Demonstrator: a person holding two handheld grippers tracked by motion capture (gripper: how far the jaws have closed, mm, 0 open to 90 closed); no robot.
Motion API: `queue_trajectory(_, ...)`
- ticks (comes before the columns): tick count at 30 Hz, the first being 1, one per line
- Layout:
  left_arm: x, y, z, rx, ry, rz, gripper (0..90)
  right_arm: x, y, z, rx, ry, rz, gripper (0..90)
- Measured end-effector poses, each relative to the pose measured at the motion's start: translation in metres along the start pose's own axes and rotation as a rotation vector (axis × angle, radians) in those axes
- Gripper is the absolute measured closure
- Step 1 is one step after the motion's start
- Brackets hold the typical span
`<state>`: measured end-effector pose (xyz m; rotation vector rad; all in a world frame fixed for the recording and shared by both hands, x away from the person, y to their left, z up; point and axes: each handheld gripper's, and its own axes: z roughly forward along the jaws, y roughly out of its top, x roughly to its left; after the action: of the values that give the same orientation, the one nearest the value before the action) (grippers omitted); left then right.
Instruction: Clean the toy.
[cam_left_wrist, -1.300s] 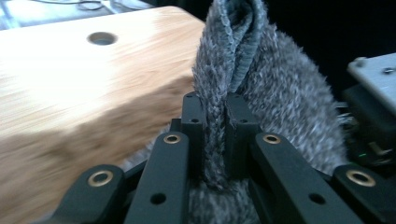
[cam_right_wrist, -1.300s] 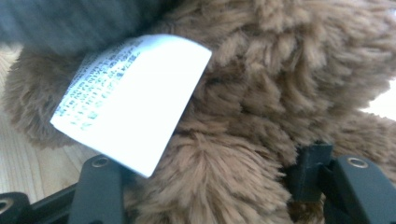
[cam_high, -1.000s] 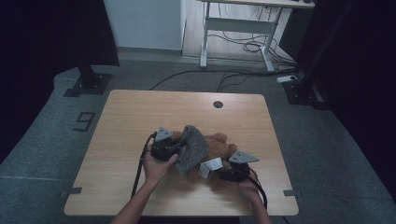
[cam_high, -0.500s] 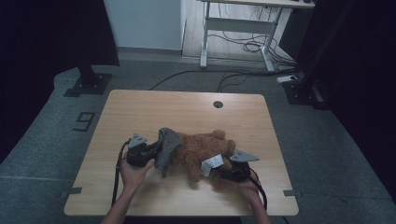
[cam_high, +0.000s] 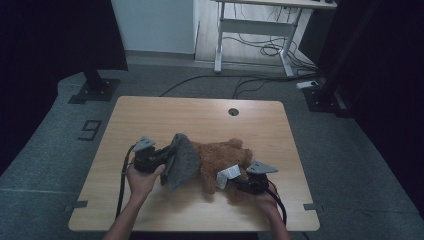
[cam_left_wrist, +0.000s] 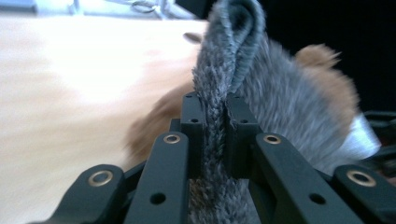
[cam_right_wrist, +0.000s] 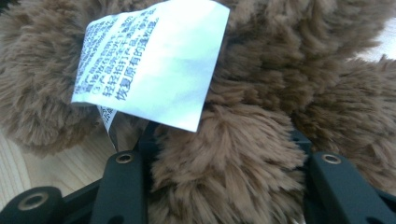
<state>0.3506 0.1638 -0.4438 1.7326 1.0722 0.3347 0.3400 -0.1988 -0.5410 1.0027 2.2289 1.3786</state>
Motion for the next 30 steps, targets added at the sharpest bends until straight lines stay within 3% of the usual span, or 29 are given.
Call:
queue_trajectory(8,-0.08,0.047,0.055,0.042,-0.107,0.137,79.9,0.0,0.0,-0.001,0.003,0.005,-0.005,49.9)
queue_trajectory(12,-0.115,0.054,0.085,0.08,-0.143,0.187,79.8,0.0,0.0,-0.001,0.0,0.005,-0.007,49.6)
queue_trajectory(14,-0.122,0.051,0.104,0.109,-0.126,0.192,79.8,-0.001,0.0,-0.001,0.002,0.009,-0.006,49.6)
queue_trajectory(17,-0.12,0.038,0.125,0.165,-0.08,0.204,79.5,-0.001,-0.001,0.0,0.005,0.006,-0.005,49.6)
queue_trajectory(20,-0.105,0.027,0.129,0.158,-0.078,0.165,79.5,-0.001,-0.002,0.002,0.035,-0.011,-0.006,50.8)
queue_trajectory(23,-0.094,0.025,0.12,0.145,-0.061,0.146,79.3,-0.001,-0.004,0.003,0.031,-0.008,0.005,53.1)
queue_trajectory(30,-0.061,0.025,0.081,0.125,0.04,0.142,79.9,-0.001,-0.004,0.002,0.031,-0.014,0.023,55.4)
